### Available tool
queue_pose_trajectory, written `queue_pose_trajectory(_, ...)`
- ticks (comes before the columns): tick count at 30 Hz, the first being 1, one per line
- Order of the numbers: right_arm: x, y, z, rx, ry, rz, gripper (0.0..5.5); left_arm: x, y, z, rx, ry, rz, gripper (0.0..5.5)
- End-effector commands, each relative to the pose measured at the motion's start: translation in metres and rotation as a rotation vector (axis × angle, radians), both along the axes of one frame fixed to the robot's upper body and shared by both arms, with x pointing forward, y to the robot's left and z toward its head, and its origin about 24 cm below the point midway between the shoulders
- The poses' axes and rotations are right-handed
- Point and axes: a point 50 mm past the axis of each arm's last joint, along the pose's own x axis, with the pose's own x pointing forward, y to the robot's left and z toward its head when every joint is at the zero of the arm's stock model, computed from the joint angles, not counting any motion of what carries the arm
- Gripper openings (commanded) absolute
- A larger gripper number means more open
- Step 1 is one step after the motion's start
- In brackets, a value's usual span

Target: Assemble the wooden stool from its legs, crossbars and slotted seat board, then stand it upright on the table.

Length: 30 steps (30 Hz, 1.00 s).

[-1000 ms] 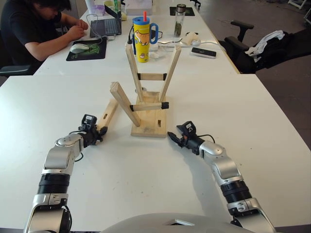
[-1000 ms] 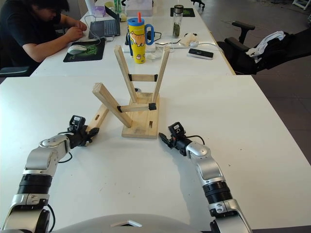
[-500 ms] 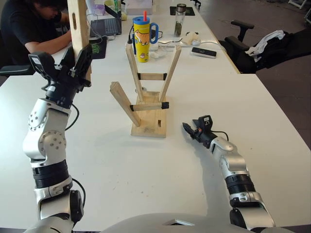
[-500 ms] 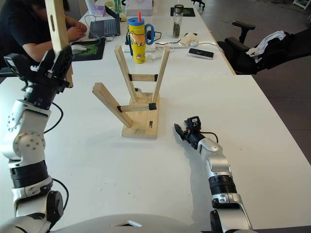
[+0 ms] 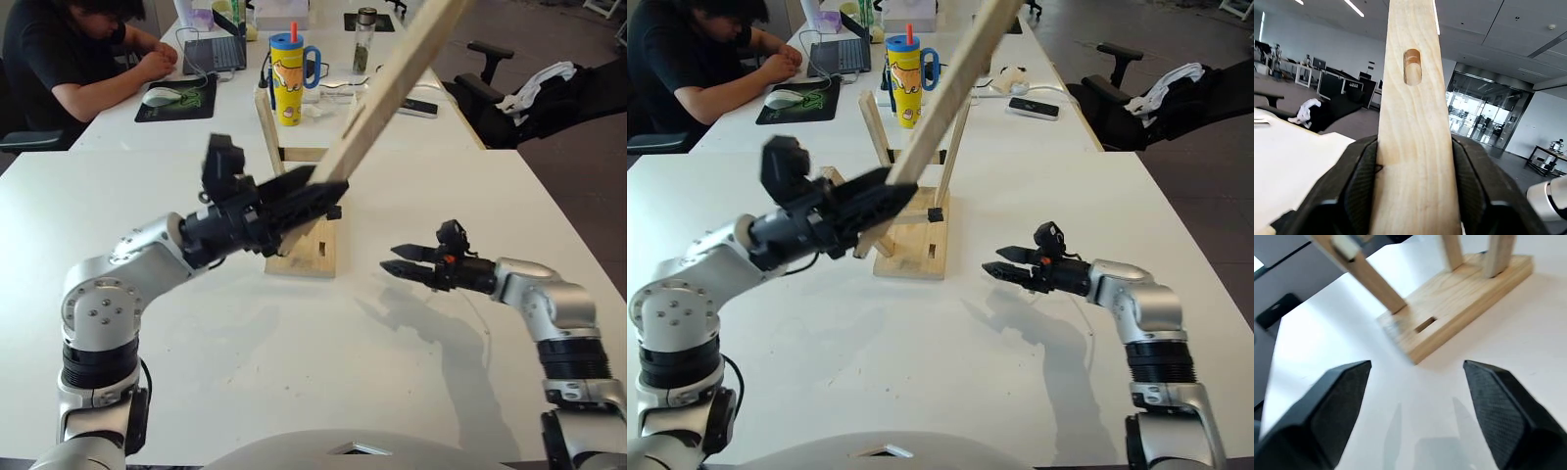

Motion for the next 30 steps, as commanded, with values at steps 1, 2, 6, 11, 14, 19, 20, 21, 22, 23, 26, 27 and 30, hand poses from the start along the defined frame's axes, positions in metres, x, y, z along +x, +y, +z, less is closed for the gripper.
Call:
queue_pose_trajectory(1,0.002,0.000,0.032,0.125,0.029,0.070,4.22,0.001,-0.002,-0.036,0.096,0.090,-0.074,2.02)
queue_pose_trajectory(2,0.004,0.003,0.038,0.177,0.044,0.070,4.45,0.001,-0.001,-0.045,0.116,0.107,-0.092,2.02)
queue_pose_trajectory(6,0.001,0.013,0.057,0.365,0.069,0.113,4.52,-0.003,0.005,-0.076,0.187,0.186,-0.144,2.02)
queue_pose_trajectory(11,0.001,0.014,0.065,0.458,0.105,0.098,4.52,-0.006,0.011,-0.085,0.181,0.232,-0.187,2.02)
queue_pose_trajectory(14,-0.002,0.020,0.063,0.428,0.111,0.105,4.52,-0.010,0.011,-0.081,0.142,0.263,-0.229,2.02)
queue_pose_trajectory(19,-0.008,0.025,0.055,0.404,0.124,0.126,4.52,-0.014,0.007,-0.073,0.118,0.286,-0.287,2.02)
queue_pose_trajectory(20,-0.008,0.026,0.055,0.405,0.127,0.132,4.33,-0.014,0.007,-0.073,0.121,0.286,-0.288,2.02)
queue_pose_trajectory(21,-0.009,0.026,0.055,0.406,0.128,0.134,4.25,-0.014,0.007,-0.073,0.125,0.288,-0.291,2.02)
queue_pose_trajectory(22,-0.010,0.026,0.055,0.409,0.135,0.144,4.07,-0.015,0.007,-0.073,0.130,0.289,-0.293,2.02)
queue_pose_trajectory(23,-0.010,0.026,0.055,0.404,0.136,0.151,3.94,-0.015,0.007,-0.073,0.133,0.291,-0.294,2.02)
queue_pose_trajectory(26,-0.010,0.025,0.055,0.414,0.142,0.153,3.46,-0.016,0.008,-0.076,0.148,0.299,-0.292,2.02)
queue_pose_trajectory(27,-0.010,0.025,0.055,0.419,0.141,0.152,3.25,-0.016,0.008,-0.077,0.151,0.301,-0.291,2.02)
queue_pose_trajectory(30,-0.011,0.025,0.056,0.431,0.141,0.160,2.80,-0.017,0.010,-0.080,0.161,0.315,-0.286,2.02)
